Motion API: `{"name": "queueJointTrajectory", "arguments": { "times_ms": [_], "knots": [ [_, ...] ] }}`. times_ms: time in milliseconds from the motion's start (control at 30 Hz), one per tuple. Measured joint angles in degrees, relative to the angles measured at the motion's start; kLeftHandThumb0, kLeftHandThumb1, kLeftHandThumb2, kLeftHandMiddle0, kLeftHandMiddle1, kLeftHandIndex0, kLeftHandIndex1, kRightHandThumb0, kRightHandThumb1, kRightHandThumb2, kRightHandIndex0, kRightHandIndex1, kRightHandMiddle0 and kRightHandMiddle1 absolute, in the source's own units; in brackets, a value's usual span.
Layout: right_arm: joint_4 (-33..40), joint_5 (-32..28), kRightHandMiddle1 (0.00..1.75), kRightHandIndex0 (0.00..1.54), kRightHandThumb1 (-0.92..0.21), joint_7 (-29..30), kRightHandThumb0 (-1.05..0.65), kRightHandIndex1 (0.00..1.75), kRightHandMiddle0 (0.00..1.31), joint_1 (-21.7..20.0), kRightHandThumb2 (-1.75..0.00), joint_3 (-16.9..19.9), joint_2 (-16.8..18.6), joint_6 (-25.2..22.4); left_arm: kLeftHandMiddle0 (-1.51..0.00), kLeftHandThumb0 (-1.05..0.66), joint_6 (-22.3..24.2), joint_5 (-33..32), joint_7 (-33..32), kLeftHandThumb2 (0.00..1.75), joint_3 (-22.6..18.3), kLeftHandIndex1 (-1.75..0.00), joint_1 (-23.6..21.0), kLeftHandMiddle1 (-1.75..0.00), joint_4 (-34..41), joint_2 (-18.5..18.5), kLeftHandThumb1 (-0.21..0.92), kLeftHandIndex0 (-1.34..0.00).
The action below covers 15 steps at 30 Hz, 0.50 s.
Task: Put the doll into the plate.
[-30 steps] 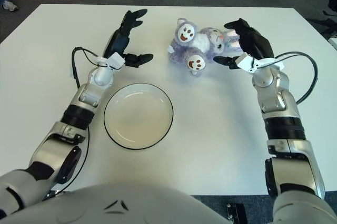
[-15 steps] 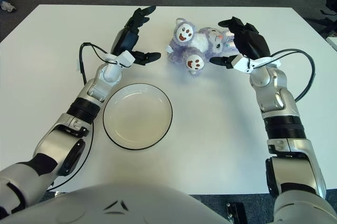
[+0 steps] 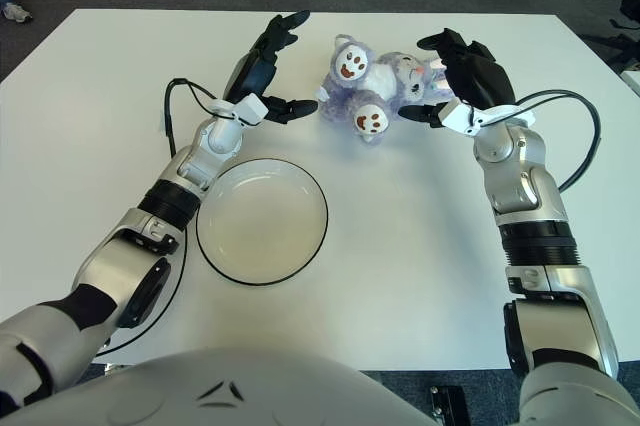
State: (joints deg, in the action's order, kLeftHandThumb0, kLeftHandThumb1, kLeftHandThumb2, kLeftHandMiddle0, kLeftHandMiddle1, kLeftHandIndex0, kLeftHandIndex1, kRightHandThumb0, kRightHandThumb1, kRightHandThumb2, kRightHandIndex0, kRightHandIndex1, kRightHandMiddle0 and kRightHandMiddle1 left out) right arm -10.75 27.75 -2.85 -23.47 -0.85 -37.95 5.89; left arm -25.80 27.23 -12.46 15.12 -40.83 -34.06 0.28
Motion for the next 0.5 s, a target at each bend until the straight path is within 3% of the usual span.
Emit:
{"name": "queueJointTrajectory", "arguments": {
  "times_ms": [233, 500],
  "knots": [
    [0.2, 0.6, 0.96, 0.34, -0.65, 0.3, -0.96, 1.74, 0.00, 0.0, -0.44, -0.3, 0.0, 0.4, -0.13, -0.76, -1.2, 0.1, -1.7, 0.75, 0.3, -0.73, -2.7, -1.06, -3.6, -0.8, 0.43, 0.00],
    [-0.1, 1.0, 0.97, 0.48, -0.63, 1.2, -0.91, 1.75, 0.00, 0.0, -0.42, -0.6, 0.0, 2.3, -0.09, -0.84, -2.4, 0.1, -2.9, 0.68, 0.8, -0.79, -5.8, -1.20, -9.1, -2.0, 0.51, 0.00]
  ]
}}
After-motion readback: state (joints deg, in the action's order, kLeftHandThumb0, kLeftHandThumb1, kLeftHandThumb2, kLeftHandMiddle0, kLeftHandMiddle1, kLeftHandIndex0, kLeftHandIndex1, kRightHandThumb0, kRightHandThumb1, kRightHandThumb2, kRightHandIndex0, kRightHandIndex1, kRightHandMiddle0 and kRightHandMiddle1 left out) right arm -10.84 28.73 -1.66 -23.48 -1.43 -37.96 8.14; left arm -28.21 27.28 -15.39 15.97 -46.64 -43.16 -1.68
